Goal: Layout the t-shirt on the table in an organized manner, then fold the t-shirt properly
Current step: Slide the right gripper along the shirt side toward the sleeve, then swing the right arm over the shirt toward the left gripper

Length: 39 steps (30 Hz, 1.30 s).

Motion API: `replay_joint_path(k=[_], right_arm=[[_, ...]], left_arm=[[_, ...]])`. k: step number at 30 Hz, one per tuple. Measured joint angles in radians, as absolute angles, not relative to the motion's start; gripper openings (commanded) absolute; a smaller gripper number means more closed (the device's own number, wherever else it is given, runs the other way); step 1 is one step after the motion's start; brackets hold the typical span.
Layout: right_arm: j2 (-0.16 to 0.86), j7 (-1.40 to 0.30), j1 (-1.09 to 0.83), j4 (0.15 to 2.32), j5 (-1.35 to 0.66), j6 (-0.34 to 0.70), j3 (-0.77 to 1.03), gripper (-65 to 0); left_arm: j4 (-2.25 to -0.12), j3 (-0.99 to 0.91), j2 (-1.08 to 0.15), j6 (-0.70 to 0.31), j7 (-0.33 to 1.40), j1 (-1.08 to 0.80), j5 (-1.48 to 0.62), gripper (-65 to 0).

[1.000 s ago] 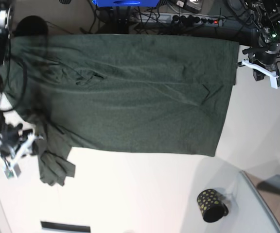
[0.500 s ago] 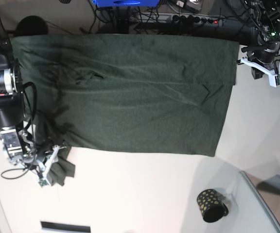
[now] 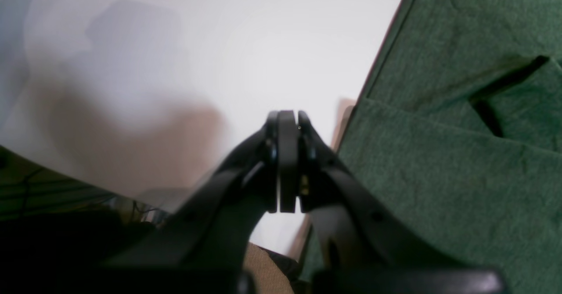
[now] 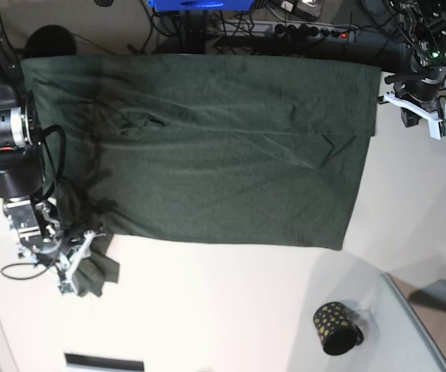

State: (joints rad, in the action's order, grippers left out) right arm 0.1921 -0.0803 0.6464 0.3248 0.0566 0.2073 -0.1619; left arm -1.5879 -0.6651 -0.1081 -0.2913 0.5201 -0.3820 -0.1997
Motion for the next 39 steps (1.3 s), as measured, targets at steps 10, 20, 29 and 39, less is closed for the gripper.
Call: replay_joint_path(k=[10,20,29,39], right_arm=[[0.192,-0.079,0.645,0.291,0.056,0.191,-0.162,-57.5],[0.198,-0.12,0.58,0.476,0.053,0.191,-0.161,-65.0],[0.199,-0.302,0.399,0.876,0.05,0.191,-0.161,-65.0],[0.189,-0.461,0.147,1.419,0.048,0.193,-0.166,-65.0]], left_arm=[[-1.518,-0.665,-0.109,-0.291,0.517,-0.377,-0.199,-65.0],[-1.522,-0.665,-0.108,-0.292,0.516,-0.374,-0.201,-65.0],[-1.523,-0.665,-0.109,-0.292,0.515,-0.371,-0.2,-65.0],[-1.523,-0.665,-0.109,-0.291,0.513,-0.371,-0.199,-65.0]])
